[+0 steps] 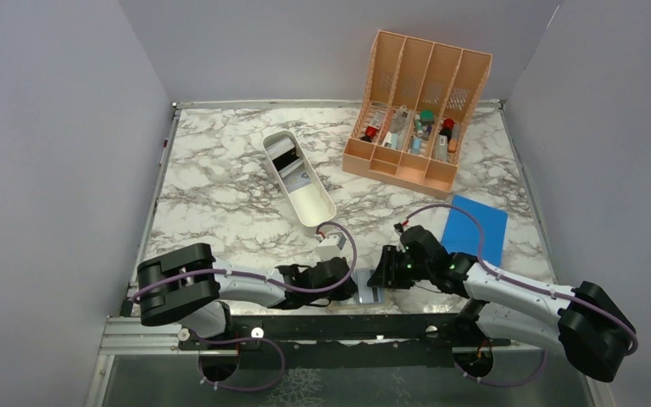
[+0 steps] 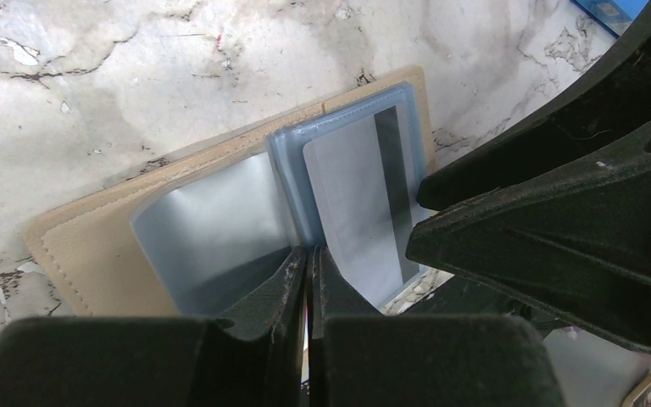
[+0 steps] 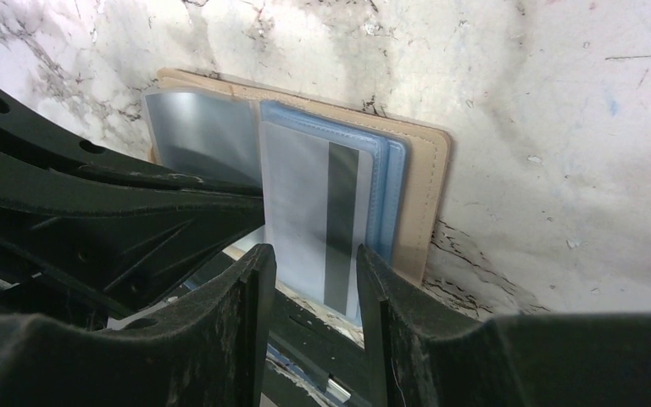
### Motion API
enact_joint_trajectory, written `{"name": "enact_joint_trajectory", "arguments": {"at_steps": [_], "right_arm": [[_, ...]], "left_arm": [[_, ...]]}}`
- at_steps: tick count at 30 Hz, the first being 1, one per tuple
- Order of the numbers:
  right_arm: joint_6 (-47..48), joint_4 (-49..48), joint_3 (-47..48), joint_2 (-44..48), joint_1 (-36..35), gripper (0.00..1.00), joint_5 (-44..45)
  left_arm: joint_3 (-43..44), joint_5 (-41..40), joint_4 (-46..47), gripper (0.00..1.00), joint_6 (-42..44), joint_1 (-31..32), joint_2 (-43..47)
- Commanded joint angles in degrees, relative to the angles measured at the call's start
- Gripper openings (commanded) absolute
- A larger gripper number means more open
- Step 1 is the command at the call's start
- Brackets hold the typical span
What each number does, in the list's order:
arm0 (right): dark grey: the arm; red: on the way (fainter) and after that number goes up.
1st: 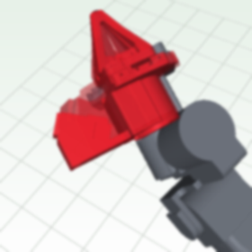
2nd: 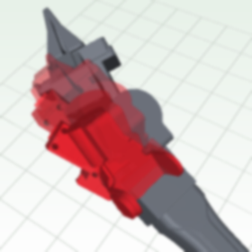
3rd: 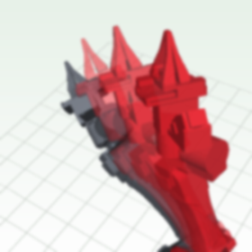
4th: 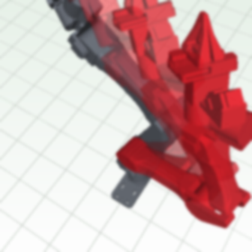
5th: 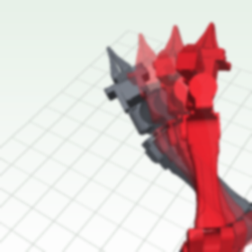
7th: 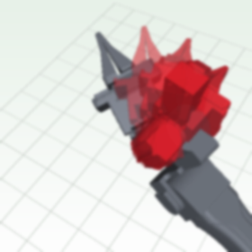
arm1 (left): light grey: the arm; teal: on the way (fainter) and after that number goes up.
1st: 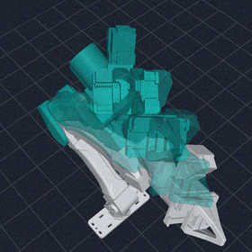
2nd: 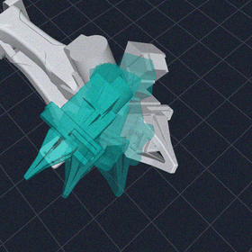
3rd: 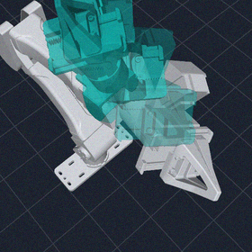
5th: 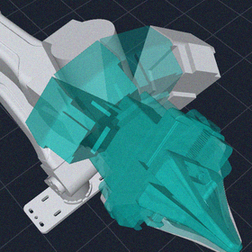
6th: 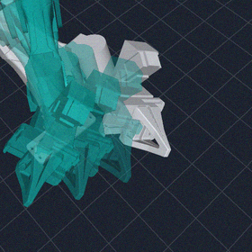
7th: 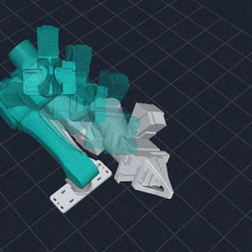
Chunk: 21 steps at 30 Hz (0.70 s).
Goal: Put the credit cards into the card holder
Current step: Insert the credit card into the card holder.
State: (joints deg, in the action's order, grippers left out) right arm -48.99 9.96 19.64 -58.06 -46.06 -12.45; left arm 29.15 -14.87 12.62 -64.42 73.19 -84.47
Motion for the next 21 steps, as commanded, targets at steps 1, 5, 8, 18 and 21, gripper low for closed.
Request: {"name": "enact_joint_trajectory", "arguments": {"at_steps": [1, 5, 8, 18, 21], "right_arm": [[1.2, 1.4, 0.2, -0.1, -0.3, 0.46, 1.5], [1.2, 1.4, 0.4, -1.4, -0.3, 0.46, 1.6], [1.4, 2.7, 0.7, -1.1, -0.3, 0.46, 2.6], [1.9, 3.9, 1.3, -0.6, -0.3, 0.46, 3.2], [2.0, 3.6, 1.1, -0.9, -0.3, 0.46, 3.2]], "left_arm": [[0.4, 1.1, 0.4, 0.08, 0.1, -0.1, -1.1], [0.5, 1.0, 0.0, 0.08, 0.2, -0.1, -0.9], [0.3, 0.9, 0.0, 0.07, 0.1, -0.1, -0.8], [0.4, 0.9, -0.1, 0.07, 0.1, -0.1, -0.8], [0.4, 0.8, -0.1, 0.07, 0.1, -0.2, -0.8]]}}
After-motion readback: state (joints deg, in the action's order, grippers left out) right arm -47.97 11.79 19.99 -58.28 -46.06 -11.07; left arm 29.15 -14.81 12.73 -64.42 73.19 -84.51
